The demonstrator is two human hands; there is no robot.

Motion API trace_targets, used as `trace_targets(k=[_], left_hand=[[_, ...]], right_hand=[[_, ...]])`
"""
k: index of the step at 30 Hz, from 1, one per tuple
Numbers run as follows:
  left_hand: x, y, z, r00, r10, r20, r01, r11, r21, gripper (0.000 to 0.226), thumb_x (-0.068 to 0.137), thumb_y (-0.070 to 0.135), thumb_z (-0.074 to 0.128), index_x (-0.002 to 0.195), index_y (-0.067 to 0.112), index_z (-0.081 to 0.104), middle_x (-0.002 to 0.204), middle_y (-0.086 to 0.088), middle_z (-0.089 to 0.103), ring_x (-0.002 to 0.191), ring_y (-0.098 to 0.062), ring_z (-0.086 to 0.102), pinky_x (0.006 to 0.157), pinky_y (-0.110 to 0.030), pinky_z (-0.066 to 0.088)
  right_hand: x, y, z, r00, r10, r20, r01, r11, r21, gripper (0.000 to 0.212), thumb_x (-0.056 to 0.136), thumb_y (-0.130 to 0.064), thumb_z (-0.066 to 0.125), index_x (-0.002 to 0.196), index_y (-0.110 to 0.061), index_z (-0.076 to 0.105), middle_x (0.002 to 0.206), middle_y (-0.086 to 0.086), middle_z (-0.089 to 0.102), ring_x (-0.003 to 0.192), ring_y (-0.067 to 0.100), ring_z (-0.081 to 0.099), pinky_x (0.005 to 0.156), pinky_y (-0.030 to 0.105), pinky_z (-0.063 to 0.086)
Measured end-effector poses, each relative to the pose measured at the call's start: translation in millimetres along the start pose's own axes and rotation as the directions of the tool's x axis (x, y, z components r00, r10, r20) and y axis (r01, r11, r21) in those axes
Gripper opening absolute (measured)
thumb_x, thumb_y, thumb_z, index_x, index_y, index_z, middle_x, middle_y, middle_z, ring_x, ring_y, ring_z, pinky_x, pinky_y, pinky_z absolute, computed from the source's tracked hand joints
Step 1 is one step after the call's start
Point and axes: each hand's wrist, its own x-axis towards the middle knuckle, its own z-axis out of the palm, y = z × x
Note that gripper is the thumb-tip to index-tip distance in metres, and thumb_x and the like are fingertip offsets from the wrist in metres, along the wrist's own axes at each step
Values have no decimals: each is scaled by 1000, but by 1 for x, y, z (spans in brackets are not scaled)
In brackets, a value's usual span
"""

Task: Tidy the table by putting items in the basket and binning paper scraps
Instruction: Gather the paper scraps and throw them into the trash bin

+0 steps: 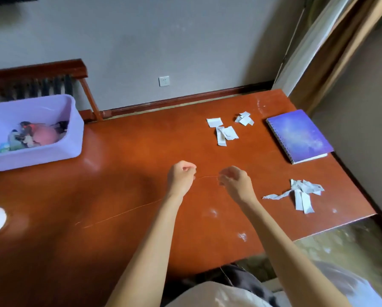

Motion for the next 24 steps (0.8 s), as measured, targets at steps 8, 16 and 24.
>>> trace_targets(k=[8,16,24], left_hand=[[12,10,76,987,-63,150,55,997,59,15,85,5,52,91,12,64,80,-3,64,82,-22,63,86,-37,55],[22,35,223,963,-126,239,66,968,242,32,77,-3,63,109,2,64,94,-10,63,83,-22,58,82,-30,52],[6,21,309,965,-162,209,24,841,541,41,76,11,74,115,6,62,121,-12,62,112,-25,59,94,-30,48]], right_hand=[[27,57,-59,992,84,-91,-98,981,-169,25,86,-8,55,108,-4,65,112,15,63,104,30,57,74,24,36],[82,142,-167,967,219,-127,-246,933,-263,31,82,-4,55,112,2,46,115,20,54,105,36,54,76,33,38],[106,183,-211,967,255,9,-217,840,-496,44,86,-16,63,120,-4,39,116,18,53,101,38,59,68,34,40]])
